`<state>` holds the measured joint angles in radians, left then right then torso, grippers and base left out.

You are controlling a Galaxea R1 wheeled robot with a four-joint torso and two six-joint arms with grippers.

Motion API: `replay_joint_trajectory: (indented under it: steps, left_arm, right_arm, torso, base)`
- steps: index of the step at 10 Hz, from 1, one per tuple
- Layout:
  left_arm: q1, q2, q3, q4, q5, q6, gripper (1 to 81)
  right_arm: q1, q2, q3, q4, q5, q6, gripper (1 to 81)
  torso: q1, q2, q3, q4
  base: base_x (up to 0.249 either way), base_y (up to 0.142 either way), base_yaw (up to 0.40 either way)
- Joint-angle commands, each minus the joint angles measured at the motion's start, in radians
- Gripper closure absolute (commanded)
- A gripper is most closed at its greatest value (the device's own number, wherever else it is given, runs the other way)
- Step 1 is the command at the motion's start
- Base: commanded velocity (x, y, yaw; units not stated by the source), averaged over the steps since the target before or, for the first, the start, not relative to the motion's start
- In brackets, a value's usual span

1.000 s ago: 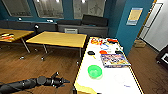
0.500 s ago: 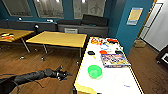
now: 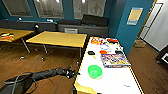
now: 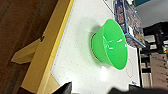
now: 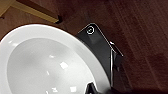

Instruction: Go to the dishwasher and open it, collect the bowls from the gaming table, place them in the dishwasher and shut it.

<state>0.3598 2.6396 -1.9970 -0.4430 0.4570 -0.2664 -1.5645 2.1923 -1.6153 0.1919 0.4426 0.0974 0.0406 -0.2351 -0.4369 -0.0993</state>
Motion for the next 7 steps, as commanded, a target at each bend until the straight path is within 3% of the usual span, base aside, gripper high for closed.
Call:
replay_joint_trajectory:
  steps: [1, 3, 5, 6, 7]
  left_arm:
    - [-0.144, 0.105, -0.101, 0.030, 0.058, -0.007, 1.0]
    - [-0.146, 0.168, -0.181, 0.021, 0.057, -0.022, 1.0]
    - [-0.150, 0.192, -0.235, 0.027, 0.055, -0.108, 1.0]
    - [-0.155, 0.194, -0.264, 0.029, 0.055, -0.131, 1.0]
    - [-0.163, 0.204, -0.305, 0.029, 0.055, -0.135, 1.0]
  right_arm:
    - [0.031, -0.046, 0.023, -0.009, -0.058, -0.001, 81.1]
    - [0.031, -0.046, 0.026, -0.017, -0.058, -0.001, 81.1]
    - [0.031, -0.044, 0.020, -0.019, -0.056, -0.001, 81.1]
    - [0.031, -0.044, 0.019, -0.019, -0.056, -0.002, 81.1]
    - [0.036, -0.043, 0.017, -0.017, -0.057, -0.001, 81.1]
  torso:
    - [0.000, 0.000, 0.000, 0.000]
    - [0.000, 0.000, 0.000, 0.000]
    - [0.000, 0.000, 0.000, 0.000]
    - [0.000, 0.000, 0.000, 0.000]
    - [0.000, 0.000, 0.000, 0.000]
  base:
    - [0.000, 0.000, 0.000]
    - [0.000, 0.000, 0.000]
    - [0.000, 0.000, 0.000]
    - [0.000, 0.000, 0.000]
    - [0.000, 0.000, 0.000]
